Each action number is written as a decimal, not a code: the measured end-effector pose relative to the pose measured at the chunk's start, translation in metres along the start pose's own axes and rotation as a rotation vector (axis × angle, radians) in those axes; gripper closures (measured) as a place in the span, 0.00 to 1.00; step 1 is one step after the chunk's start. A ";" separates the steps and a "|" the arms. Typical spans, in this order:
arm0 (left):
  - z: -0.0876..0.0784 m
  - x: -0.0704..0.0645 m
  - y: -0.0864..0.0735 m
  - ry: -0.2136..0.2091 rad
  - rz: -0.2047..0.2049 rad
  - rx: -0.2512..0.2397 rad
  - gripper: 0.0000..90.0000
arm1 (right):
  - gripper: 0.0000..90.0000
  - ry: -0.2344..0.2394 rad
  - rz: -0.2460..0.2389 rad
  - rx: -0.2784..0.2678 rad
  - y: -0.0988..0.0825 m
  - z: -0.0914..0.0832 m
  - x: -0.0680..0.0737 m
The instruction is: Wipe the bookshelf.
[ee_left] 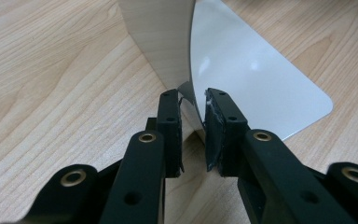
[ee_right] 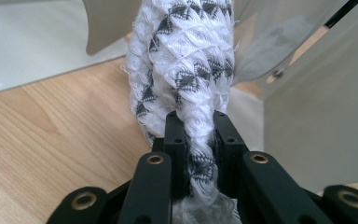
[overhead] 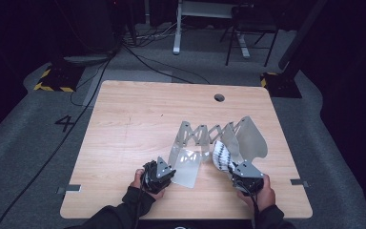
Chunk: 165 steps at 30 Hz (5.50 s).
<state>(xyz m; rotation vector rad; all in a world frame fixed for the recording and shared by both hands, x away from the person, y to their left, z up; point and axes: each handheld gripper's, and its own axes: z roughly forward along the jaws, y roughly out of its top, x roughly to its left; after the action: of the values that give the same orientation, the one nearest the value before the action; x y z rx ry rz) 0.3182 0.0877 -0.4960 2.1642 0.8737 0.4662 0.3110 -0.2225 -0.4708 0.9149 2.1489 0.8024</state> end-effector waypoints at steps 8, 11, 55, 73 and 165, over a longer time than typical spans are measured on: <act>0.000 0.000 0.000 0.000 0.000 0.000 0.85 | 0.88 -0.063 -0.038 -0.101 0.013 -0.015 0.007; 0.000 0.000 0.000 -0.002 0.002 0.000 0.85 | 0.88 -0.107 -0.039 -0.185 0.023 -0.031 0.007; 0.001 0.001 0.000 -0.017 0.002 -0.002 0.84 | 0.88 0.046 -0.105 -0.053 0.036 0.036 0.041; 0.001 0.002 0.000 -0.021 0.004 -0.004 0.84 | 0.87 -0.176 0.013 -0.324 0.085 -0.015 0.011; 0.000 0.001 0.000 -0.042 -0.007 -0.005 0.84 | 0.87 -0.097 -0.015 -0.383 0.066 -0.012 0.009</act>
<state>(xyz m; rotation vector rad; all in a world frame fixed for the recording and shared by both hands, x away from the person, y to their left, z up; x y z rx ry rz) 0.3192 0.0880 -0.4959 2.1573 0.8563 0.4176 0.3215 -0.1809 -0.4183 0.7202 1.8293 1.0919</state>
